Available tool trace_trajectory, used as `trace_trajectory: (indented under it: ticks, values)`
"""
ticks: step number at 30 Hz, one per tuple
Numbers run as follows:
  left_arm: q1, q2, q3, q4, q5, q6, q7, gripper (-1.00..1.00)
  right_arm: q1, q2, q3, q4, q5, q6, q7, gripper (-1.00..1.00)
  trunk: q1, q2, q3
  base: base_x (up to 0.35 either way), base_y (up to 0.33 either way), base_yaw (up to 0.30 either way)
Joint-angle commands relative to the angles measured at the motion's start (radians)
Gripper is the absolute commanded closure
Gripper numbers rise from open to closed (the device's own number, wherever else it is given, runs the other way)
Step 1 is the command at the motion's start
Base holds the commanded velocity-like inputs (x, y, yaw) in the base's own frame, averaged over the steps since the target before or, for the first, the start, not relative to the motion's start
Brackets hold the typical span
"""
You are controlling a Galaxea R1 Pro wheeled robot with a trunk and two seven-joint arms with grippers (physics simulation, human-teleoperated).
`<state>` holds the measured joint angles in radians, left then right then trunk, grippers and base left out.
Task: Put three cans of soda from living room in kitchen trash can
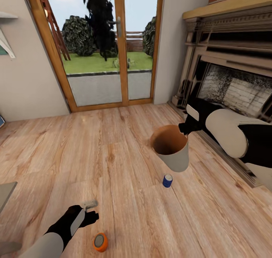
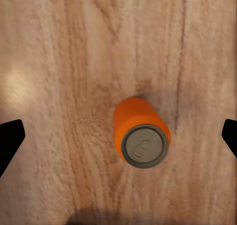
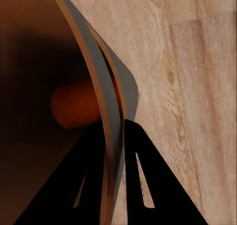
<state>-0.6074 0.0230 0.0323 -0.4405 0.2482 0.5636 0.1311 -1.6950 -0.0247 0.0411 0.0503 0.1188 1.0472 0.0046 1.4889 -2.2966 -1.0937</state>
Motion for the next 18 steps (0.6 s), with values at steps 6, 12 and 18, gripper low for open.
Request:
trace_trajectory:
  ticks: [6, 12, 18]
  values:
    - [0.001, -0.015, 0.0, 0.0, 0.0, -0.002, -0.003, -1.0, -0.001, 0.002, -0.024, 0.0, -0.027, 0.0, 0.003, 1.0, 0.023, -0.042, -0.019, 0.0, 0.0, 0.0]
    - [0.001, -0.019, 0.0, 0.0, 0.001, -0.002, -0.008, -1.0, -0.002, 0.002, -0.023, -0.001, -0.027, 0.0, 0.003, 1.0, 0.046, -0.084, -0.037, 0.0, 0.0, 0.0]
    - [0.001, -0.02, 0.001, 0.0, 0.001, -0.002, -0.01, -1.0, -0.002, 0.003, -0.023, -0.001, -0.027, 0.0, 0.003, 1.0, 0.069, -0.126, -0.056, 0.0, 0.0, 0.0]
